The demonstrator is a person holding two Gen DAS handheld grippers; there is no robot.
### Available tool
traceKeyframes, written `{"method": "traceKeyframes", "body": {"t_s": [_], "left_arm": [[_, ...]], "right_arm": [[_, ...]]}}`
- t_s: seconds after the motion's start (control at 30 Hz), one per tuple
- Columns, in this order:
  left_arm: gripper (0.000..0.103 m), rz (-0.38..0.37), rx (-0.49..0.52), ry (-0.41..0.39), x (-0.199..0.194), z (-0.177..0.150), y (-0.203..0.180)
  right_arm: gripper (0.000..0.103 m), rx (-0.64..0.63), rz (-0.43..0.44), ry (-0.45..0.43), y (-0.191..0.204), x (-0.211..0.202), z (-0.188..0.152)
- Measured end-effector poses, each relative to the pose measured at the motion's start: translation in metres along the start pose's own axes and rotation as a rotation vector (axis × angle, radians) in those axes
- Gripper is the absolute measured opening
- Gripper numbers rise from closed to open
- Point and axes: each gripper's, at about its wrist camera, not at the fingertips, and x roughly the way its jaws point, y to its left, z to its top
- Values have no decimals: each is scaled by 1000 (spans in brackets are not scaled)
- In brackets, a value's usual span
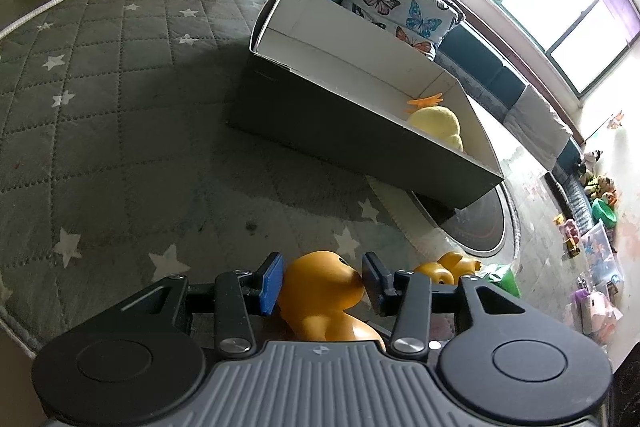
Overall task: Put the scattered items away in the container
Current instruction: 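Lift the orange duck with the right tool and carry it into the box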
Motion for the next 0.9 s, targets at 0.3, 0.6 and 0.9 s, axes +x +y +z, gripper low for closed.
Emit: {"method": "traceKeyframes", "body": {"t_s": [0.3, 0.6, 0.9], "left_arm": [[47, -18, -16, 4, -2, -2, 3], [46, -46, -10, -22, -11, 1, -4], [46, -109, 30, -98, -21, 40, -36]], "right_arm": [[47, 10, -4, -2, 0, -2, -2], [47, -14, -19, -32, 0, -13, 1], [47, -75, -79, -121, -17, -31, 37]]}}
